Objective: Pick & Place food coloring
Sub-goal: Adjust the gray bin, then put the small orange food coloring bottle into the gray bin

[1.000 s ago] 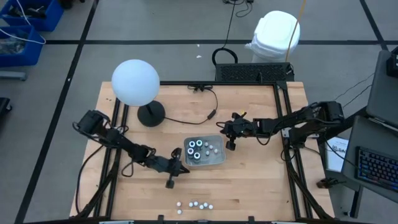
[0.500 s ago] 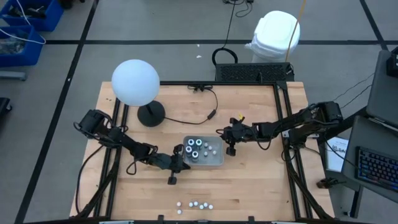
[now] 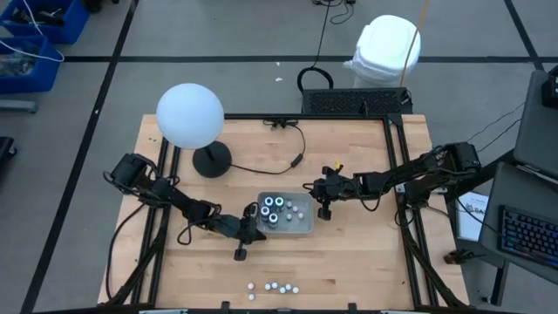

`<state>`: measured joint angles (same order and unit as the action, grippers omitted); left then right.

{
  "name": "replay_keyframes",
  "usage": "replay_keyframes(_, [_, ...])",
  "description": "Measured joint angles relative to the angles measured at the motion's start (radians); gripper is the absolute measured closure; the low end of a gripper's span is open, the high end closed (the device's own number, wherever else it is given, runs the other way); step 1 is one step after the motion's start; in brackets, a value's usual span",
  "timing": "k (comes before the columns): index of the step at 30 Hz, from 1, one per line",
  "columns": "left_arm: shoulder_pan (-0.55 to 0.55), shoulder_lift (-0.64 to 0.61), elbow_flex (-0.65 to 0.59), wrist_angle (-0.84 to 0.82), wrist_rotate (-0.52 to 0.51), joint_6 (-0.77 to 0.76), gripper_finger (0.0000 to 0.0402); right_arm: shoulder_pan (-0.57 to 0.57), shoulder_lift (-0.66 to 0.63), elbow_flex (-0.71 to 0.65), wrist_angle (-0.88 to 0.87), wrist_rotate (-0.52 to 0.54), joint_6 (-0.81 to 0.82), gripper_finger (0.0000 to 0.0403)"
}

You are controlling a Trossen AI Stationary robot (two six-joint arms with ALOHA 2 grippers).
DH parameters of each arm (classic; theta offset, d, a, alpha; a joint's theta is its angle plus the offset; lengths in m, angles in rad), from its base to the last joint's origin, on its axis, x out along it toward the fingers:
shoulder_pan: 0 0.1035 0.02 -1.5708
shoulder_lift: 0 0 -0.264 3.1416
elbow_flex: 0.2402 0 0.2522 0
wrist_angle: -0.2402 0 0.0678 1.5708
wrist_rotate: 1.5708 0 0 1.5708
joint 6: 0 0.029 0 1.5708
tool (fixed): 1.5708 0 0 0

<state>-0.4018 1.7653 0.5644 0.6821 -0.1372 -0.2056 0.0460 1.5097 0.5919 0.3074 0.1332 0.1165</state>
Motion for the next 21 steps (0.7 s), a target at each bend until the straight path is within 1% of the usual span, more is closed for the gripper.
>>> replay_keyframes(3, [-0.011, 0.0, 0.0, 0.006, 0.01, -0.004, 0.0397, 0.0, 0.0, 0.0, -0.002, -0.004, -0.004, 0.0403])
replay_keyframes(8, [-0.019, 0.0, 0.0, 0.007, 0.014, -0.003, 0.0383, 0.0, 0.0, 0.001, -0.005, -0.004, -0.005, 0.0403])
replay_keyframes(14, [-0.019, 0.0, 0.0, 0.014, 0.021, 0.0, 0.0398, 0.0, 0.0, 0.001, -0.021, -0.002, -0.005, 0.0403])
replay_keyframes(18, [-0.026, 0.0, 0.013, 0.017, 0.025, 0.002, 0.0389, 0.0, -0.027, 0.001, -0.057, 0.071, -0.006, 0.0403])
replay_keyframes(21, [-0.031, -0.001, 0.045, -0.029, 0.032, 0.015, 0.0389, 0.0, -0.076, 0.001, -0.114, 0.105, -0.01, 0.0403])
